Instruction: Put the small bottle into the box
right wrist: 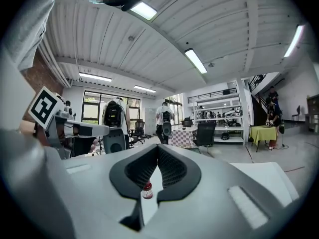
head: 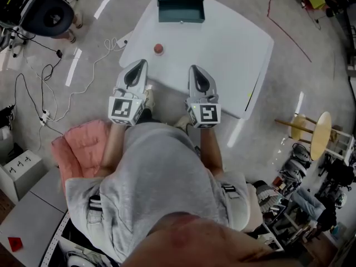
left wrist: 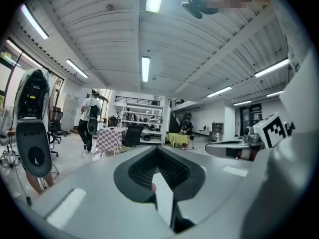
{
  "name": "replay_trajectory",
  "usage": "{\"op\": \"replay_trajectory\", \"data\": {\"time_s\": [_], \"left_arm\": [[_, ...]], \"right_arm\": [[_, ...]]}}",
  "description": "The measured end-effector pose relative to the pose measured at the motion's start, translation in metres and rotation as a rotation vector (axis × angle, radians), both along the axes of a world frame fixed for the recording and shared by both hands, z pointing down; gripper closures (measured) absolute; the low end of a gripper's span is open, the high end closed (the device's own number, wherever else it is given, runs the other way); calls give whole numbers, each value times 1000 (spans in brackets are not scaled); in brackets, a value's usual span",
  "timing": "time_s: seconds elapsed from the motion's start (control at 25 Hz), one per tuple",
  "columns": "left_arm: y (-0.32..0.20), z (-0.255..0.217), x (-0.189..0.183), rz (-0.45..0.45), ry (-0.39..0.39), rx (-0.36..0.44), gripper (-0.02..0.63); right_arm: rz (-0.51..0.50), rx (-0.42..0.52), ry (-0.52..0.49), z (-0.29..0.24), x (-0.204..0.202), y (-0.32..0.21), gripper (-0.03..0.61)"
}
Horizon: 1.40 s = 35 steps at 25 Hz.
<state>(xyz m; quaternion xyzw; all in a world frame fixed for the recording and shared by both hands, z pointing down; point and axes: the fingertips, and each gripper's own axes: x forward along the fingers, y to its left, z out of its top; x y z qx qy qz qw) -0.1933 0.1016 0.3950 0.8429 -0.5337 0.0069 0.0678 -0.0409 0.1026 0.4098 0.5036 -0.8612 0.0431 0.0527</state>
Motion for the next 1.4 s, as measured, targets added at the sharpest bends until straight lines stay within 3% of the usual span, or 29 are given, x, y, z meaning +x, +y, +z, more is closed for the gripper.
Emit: {"op": "replay_trajectory", "data": {"time_s": [0.28,0.6,0.96,1.4], "left_arm": [[-53,14,-26,104,-18,-26,603],[-77,51,-20,237,-12,-92,603],[-98,87,-3,237,-15,-171,603],[-123,147,19,234,-80,-260,601]], "right_arm": [[89,-36,11,10,-35,-44,575],[184,-120,35,41,-40,-59,575],[170,-197,48,77,-26,-83,575],[109,-288,42,134,-10,-122,575]]}}
